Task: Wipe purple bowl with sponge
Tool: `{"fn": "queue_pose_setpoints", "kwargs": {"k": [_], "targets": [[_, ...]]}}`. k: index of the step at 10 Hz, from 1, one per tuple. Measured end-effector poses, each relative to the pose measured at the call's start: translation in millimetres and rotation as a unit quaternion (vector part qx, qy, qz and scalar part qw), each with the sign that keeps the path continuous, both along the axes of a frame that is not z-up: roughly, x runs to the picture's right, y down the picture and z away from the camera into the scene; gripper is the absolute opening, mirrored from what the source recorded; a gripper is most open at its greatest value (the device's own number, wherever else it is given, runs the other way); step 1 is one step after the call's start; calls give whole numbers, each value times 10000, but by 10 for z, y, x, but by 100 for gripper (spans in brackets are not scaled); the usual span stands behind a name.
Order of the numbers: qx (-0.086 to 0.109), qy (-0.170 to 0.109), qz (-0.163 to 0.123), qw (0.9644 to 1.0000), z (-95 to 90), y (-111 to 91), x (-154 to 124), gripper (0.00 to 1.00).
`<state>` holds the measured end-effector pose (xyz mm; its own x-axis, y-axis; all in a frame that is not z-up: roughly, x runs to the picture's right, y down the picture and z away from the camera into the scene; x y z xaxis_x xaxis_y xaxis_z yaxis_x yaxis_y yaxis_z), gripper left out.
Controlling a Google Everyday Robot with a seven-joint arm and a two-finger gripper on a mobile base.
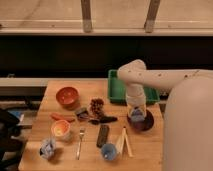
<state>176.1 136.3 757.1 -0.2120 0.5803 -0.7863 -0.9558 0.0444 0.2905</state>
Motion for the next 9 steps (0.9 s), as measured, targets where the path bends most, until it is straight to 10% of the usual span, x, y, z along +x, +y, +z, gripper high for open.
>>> {"fn": "queue_pose_setpoints", "kwargs": {"k": [4,9], "targets": [[-79,69,84,9999,-90,125,-53,9],[-105,332,655,9972,-250,389,693,9]]}}
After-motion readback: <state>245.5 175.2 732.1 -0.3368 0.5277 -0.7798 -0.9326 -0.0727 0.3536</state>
